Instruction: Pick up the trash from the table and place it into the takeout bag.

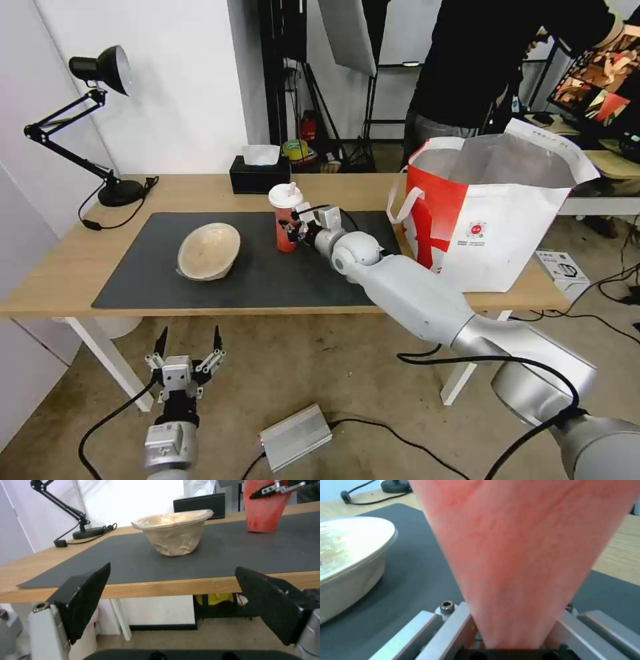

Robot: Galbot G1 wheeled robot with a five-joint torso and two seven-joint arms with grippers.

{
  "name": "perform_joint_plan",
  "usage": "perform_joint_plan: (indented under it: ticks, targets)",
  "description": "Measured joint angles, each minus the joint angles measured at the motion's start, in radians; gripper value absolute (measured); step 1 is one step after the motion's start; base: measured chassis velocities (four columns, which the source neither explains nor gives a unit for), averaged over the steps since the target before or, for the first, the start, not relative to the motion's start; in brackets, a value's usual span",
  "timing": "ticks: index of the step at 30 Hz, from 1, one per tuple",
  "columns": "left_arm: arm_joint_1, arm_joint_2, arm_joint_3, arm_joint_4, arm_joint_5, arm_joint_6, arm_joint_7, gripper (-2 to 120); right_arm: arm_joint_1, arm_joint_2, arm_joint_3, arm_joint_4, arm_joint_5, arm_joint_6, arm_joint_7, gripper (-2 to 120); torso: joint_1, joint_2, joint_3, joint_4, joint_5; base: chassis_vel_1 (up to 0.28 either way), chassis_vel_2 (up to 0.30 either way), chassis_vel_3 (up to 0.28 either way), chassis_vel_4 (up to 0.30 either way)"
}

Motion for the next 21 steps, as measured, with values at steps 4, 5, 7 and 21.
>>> perform_joint_plan:
  ticks: [4, 5, 7, 21]
  targets:
    - [0.000, 0.002, 0.002, -0.002, 0.001, 0.001, 0.000, 100, 0.005, -0.012, 0.000, 0.020, 0.010, -0.003, 0.000, 4, 0.000, 0.000, 0.000, 0.0000, 0.0000, 0.000, 0.000, 0.000, 0.000]
    - [0.000, 0.002, 0.002, -0.003, 0.001, 0.001, 0.000, 100, 0.006, -0.016, -0.002, 0.028, 0.014, -0.004, 0.001, 4, 0.000, 0.000, 0.000, 0.0000, 0.0000, 0.000, 0.000, 0.000, 0.000]
    - [0.000, 0.003, 0.002, -0.004, 0.001, 0.001, 0.001, 100, 0.007, -0.019, -0.003, 0.031, 0.015, -0.004, 0.002, 4, 0.000, 0.000, 0.000, 0.0000, 0.0000, 0.000, 0.000, 0.000, 0.000]
    - [0.007, 0.022, -0.002, -0.023, 0.003, 0.001, 0.005, 100, 0.055, -0.095, -0.013, 0.171, 0.049, -0.038, 0.038, 4, 0.000, 0.000, 0.000, 0.0000, 0.0000, 0.000, 0.000, 0.000, 0.000]
